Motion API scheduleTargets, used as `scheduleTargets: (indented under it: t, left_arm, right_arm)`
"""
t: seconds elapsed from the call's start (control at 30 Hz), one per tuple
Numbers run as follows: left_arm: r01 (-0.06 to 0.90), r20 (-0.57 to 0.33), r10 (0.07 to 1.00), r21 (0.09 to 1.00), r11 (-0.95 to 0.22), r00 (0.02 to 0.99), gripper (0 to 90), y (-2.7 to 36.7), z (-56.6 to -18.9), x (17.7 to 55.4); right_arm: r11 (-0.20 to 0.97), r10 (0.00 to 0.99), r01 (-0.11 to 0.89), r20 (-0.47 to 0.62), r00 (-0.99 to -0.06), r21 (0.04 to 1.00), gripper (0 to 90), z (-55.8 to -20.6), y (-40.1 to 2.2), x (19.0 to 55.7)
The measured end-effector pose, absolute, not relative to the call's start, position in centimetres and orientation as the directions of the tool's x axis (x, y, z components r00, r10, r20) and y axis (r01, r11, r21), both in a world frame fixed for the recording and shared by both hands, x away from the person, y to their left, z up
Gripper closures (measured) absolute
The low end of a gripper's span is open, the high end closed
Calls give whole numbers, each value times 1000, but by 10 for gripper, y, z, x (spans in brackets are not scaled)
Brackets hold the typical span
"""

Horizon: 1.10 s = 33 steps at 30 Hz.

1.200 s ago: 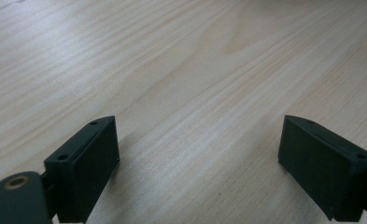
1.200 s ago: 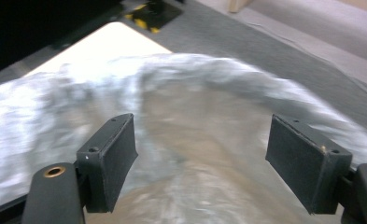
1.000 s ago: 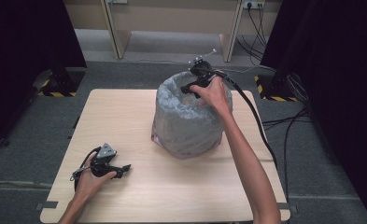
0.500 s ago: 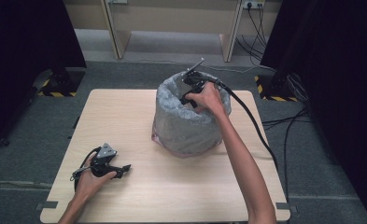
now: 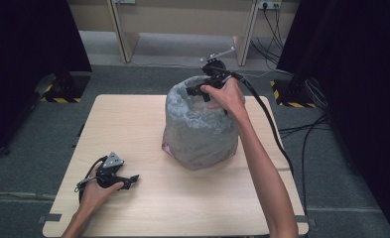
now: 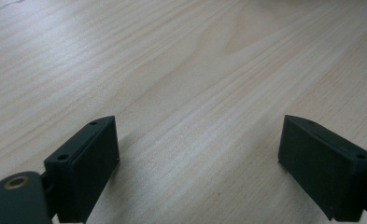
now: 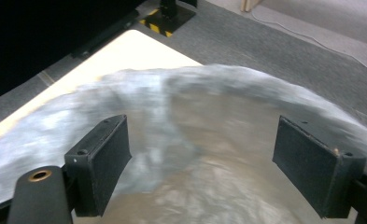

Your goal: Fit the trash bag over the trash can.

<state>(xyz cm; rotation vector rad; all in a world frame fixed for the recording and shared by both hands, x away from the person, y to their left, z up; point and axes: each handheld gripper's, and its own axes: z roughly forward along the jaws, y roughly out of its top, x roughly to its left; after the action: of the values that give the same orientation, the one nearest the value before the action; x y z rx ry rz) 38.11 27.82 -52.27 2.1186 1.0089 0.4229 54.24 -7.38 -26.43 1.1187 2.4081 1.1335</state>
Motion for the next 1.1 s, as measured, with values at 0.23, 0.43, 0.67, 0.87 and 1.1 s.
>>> scheduleTargets:
  t: [0.23,0.43,0.67,0.87,1.1]
  left_arm:
    - [527,-19,771,740,-418,637,113,278,-523,381]
    - [527,-18,770,740,-418,637,114,278,-523,381]
    - [527,-18,770,740,-419,638,114,278,-523,381]
    - [526,-18,770,740,-419,638,114,278,-523,381]
    - [527,-18,770,740,-419,638,114,278,-523,381]
  right_arm:
    - [482,691,509,49,-722,713,177,-278,-50,530]
    - [531,687,537,38,-725,655,178,-297,-38,536]
    - [574,702,587,27,-712,571,168,-319,-31,546]
    - [559,695,581,47,-717,592,187,-312,-37,546]
    - [474,712,565,85,-697,675,185,-287,-53,541]
